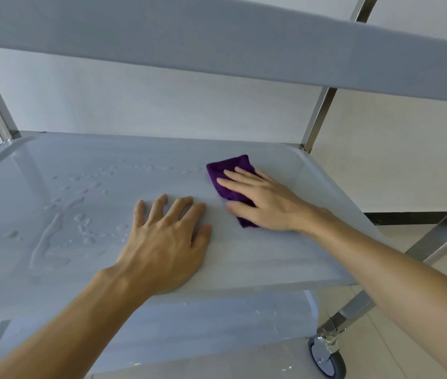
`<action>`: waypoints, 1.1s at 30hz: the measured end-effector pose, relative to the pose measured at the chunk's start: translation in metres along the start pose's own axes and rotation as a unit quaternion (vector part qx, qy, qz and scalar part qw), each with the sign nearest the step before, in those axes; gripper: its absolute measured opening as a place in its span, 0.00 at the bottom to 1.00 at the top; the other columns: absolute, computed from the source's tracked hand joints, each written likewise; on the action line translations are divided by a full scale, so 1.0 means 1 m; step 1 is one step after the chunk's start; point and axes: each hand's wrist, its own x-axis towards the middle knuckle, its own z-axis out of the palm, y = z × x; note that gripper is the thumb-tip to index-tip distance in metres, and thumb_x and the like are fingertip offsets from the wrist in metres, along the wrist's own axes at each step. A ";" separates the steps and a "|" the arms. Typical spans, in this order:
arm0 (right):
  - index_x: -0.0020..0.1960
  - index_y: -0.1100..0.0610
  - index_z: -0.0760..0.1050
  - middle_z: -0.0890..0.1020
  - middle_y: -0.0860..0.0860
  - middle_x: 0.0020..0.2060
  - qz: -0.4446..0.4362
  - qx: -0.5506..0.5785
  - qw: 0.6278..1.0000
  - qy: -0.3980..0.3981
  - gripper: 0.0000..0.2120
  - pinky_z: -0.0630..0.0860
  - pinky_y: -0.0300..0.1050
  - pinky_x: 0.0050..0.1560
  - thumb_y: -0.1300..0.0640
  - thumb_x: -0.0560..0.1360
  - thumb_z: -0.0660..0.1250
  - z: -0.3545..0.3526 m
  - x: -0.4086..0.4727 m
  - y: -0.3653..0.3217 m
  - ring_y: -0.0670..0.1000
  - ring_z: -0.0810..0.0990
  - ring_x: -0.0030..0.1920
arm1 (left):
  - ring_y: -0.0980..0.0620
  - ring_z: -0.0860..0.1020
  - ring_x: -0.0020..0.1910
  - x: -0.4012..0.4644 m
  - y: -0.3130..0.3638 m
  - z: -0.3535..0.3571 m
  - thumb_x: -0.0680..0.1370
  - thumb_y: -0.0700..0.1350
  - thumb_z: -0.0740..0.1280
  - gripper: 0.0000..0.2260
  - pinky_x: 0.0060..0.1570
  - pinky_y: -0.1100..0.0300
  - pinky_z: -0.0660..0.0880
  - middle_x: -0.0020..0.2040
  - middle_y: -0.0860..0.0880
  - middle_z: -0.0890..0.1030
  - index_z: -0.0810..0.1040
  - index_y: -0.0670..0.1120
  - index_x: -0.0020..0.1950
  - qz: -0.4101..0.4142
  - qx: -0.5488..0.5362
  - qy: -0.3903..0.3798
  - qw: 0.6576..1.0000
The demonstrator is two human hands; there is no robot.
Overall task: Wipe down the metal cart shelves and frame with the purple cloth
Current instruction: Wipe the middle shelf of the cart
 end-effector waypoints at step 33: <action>0.79 0.40 0.49 0.46 0.35 0.78 0.149 0.037 0.988 -0.010 0.27 0.39 0.34 0.72 0.46 0.82 0.52 -0.017 -0.107 0.051 0.28 0.38 0.70 | 0.48 0.58 0.77 0.003 0.026 -0.006 0.82 0.57 0.50 0.21 0.75 0.45 0.51 0.76 0.56 0.64 0.64 0.55 0.74 0.006 -0.023 0.027 0.999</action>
